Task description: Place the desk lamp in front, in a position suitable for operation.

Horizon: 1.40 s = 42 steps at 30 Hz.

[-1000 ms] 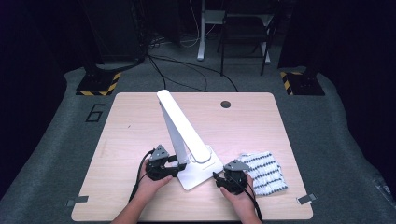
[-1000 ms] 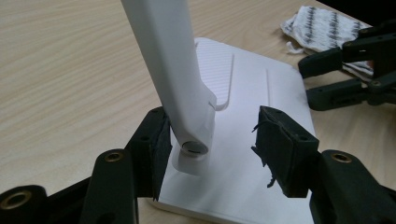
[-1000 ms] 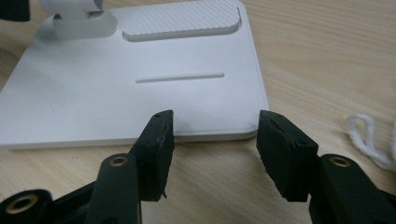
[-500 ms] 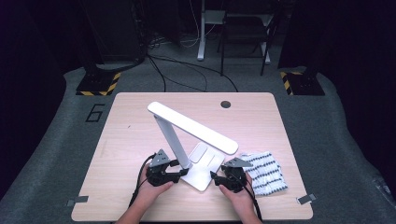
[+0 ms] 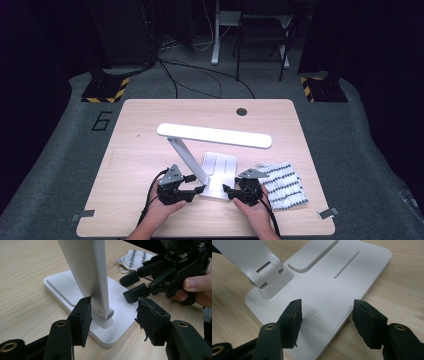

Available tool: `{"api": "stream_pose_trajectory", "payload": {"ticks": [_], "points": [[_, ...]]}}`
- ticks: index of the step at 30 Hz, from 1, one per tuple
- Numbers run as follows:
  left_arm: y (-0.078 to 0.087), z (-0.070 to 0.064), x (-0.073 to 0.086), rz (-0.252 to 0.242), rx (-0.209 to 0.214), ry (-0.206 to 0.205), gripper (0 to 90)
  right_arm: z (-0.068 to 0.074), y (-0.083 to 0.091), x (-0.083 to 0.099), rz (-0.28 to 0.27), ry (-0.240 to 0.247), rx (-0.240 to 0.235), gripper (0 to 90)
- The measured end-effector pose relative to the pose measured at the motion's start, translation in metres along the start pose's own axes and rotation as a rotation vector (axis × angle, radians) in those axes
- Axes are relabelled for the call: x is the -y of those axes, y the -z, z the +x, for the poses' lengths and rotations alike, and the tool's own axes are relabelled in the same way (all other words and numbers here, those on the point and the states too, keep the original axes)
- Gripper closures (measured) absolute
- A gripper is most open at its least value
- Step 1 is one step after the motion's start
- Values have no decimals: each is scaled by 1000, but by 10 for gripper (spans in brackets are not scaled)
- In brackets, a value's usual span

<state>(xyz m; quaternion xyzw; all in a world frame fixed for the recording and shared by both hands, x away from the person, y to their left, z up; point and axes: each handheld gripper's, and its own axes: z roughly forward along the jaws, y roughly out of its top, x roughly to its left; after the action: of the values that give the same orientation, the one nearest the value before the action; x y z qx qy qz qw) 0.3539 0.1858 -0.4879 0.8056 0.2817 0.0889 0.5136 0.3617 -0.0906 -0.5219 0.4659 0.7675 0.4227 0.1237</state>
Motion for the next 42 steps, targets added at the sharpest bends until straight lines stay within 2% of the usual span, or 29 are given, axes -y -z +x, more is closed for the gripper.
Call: {"api": "stream_pose_trajectory", "payload": {"ticks": [1,2,3,4,6,7,8,10,13,16,17,23,27,29,32,33,37,40,42], "points": [[-1,0,0,-6,2,14,458,-1,0,0,-7,6,7,410],[-1,1,-1,-10,-7,6,457,-1,0,0,-3,3,-4,410],[-2,1,-1,-21,-14,22,455,-2,1,0,5,-2,-5,410],[-1,3,-2,-20,-16,10,454,-2,1,0,1,1,-6,410],[-3,5,-4,-27,-17,25,448,-2,1,1,-5,1,-5,407],[-3,8,-5,-22,-15,11,447,-1,0,1,-5,-4,-4,407],[-4,8,-5,-34,-16,36,443,-2,0,0,1,-3,-3,406],[-6,9,-7,-39,-11,35,441,-1,0,0,1,-20,-5,403],[-7,10,-8,-35,-10,24,439,-4,-2,-2,-2,-7,-8,392],[-6,9,-8,-37,-8,31,440,-3,-3,-4,12,-17,-9,373],[-5,9,-8,-34,-7,26,440,-4,-4,-5,12,-6,-7,363],[1,5,-6,-27,-7,15,439,-9,-8,-11,36,-14,-39,341],[5,3,-4,-25,-8,15,439,-8,-11,-14,47,-6,-49,339],[9,2,-3,-25,-7,14,440,-8,-14,-15,47,21,-61,340],[13,1,0,-22,-6,11,441,-5,-17,-16,42,11,-78,346],[14,1,0,-31,-14,14,443,-6,-18,-17,44,28,-86,347],[20,3,3,-41,-24,16,446,-1,-23,-19,51,35,-88,347],[23,5,3,-62,-17,26,446,1,-24,-19,51,30,-100,347],[25,6,2,-72,-23,19,446,1,-26,-19,46,28,-105,347]]}}
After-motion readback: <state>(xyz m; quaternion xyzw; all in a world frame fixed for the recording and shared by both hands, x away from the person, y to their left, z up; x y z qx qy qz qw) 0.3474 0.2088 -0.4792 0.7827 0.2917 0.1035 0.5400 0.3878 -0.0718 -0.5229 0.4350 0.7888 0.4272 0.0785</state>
